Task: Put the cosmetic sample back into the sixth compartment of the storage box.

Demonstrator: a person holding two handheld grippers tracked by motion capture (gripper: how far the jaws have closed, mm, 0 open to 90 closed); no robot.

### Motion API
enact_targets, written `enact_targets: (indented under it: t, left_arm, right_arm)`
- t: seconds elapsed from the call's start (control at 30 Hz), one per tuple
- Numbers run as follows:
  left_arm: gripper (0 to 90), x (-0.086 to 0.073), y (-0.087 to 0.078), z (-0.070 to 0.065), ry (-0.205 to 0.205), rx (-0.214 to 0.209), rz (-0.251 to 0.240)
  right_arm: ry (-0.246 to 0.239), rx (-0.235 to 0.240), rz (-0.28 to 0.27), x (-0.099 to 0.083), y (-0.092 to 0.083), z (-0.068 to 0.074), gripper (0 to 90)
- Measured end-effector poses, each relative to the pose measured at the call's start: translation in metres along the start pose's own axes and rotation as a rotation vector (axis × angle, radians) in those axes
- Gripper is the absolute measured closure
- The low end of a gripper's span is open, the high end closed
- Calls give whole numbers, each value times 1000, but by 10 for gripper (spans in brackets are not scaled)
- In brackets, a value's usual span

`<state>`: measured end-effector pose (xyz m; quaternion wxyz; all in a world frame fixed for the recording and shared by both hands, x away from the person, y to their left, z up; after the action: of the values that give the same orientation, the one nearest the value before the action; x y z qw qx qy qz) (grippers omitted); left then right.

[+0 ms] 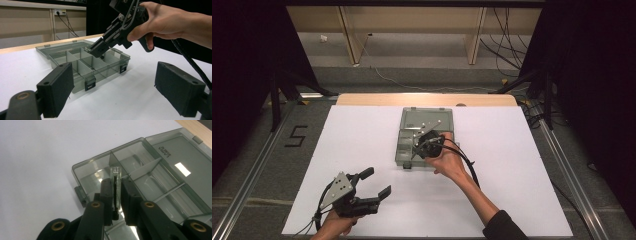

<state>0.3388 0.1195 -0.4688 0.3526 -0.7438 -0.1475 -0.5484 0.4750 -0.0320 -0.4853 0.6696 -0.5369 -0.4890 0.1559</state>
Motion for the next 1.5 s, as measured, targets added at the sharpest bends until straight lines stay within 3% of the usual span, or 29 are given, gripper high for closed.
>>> enact_targets:
  t: [0.1,0.13,0.23,0.27,0.4,0.47,0.57,0.83,0.97,1.03,1.1,1.17,1.2,1.3,1.37,1.4,1.5]
  left_arm:
    - [150,0,0,0,0,1,1]
    - [150,0,0,0,1,1,0]
    - [150,0,-1,0,1,6,8]
    - [150,0,-1,0,1,5,8]
    - [150,0,-1,0,1,5,7]
    - [150,0,-1,0,3,5,8]
    - [150,0,-2,0,1,5,6]
    - [150,0,-1,-1,2,4,7]
    - [150,0,-1,-1,1,5,8]
    - [150,0,0,-1,5,-3,2]
    - [150,0,0,-1,6,-4,2]
    - [150,0,0,-1,5,4,11]
    - [150,0,0,0,5,5,10]
    - [150,0,0,-1,6,-2,2]
    - [150,0,-1,-1,4,4,8]
    - [150,0,-1,-1,9,2,7]
    - [150,0,-1,-1,9,2,8]
  right_arm:
    - [-13,4,0,0,4,-1,805]
    - [13,1,2,0,4,-1,805]
    - [31,0,8,0,6,-2,804]
    - [-1,-12,-2,0,7,-5,804]
    - [12,-23,-20,1,8,-8,803]
    - [35,6,6,-2,9,-5,797]
    - [50,-1,18,-3,12,-4,779]
    - [34,-19,-60,4,-2,-8,563]
    - [29,-22,-50,1,-6,-8,504]
    - [14,-35,-50,0,-10,-9,422]
    - [23,-53,-65,1,-11,-10,413]
    - [20,-34,-73,2,-17,-9,398]
    - [21,-55,-99,3,-18,-11,396]
    - [-9,-22,-113,4,-26,-5,381]
    - [-12,-31,-132,5,-27,-5,375]
    - [-13,-15,-110,3,-30,-3,372]
    - [-32,-24,-144,4,-33,-2,365]
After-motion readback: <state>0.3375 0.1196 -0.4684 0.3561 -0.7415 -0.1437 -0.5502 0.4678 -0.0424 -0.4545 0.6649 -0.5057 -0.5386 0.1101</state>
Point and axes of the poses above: each handheld gripper's, and its own axes: y roughly forward along the jaws, x roughly out of its top, z roughly to its left, the point moved 8 cm from there along y, roughly forward along the jaws, and after that the axes turned 13 degrees about z, right-handed, at the moved point
